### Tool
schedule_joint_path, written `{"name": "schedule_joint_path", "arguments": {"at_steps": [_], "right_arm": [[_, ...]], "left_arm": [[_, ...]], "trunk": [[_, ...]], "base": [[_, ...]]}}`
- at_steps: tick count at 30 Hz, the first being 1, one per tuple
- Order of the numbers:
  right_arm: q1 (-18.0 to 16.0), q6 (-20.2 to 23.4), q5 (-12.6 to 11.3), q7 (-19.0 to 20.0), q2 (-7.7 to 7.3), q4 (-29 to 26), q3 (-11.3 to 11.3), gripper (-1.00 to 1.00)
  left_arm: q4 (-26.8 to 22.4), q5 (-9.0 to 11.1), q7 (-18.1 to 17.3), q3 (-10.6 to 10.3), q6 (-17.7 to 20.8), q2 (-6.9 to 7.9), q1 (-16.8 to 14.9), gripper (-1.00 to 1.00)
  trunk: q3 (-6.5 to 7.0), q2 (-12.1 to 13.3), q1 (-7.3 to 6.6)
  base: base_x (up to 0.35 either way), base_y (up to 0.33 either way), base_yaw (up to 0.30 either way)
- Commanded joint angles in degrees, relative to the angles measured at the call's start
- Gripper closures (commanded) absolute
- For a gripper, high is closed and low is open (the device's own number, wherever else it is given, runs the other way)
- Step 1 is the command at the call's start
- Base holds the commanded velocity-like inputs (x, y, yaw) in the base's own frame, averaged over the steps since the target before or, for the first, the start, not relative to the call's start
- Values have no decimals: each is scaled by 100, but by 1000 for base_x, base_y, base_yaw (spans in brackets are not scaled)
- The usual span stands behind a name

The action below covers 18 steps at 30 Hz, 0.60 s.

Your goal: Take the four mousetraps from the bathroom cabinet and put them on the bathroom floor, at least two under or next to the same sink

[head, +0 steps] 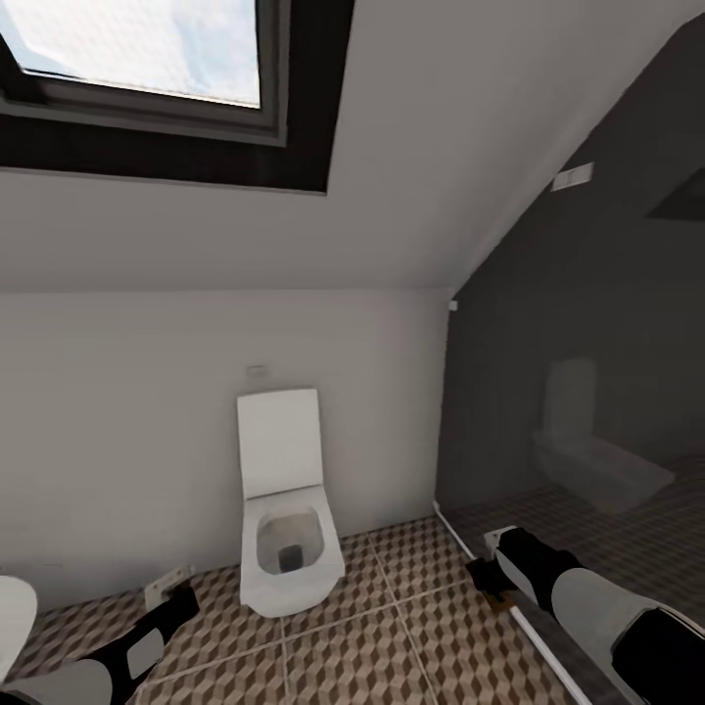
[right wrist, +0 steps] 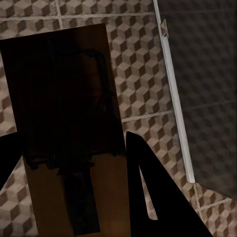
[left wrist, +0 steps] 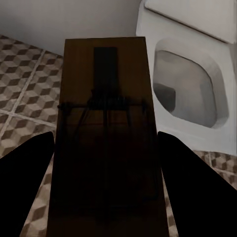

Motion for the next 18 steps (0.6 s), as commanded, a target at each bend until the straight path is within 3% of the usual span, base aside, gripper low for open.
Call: {"name": "schedule_joint_path", "arguments": {"at_steps": [1, 18], "right_arm": [[-2, 27, -44, -3, -7, -17, 38, 100], [-2, 25, -41, 2, -8, -15, 38, 100]], "left_arm": [[10, 60, -27, -43, -17, -1, -7, 100], [15, 79, -14, -42, -17, 10, -7, 100]], "trunk": [[-8, -5, 0], [-8, -5, 0]], "base": [[0, -285, 121], [0, -285, 249]]}}
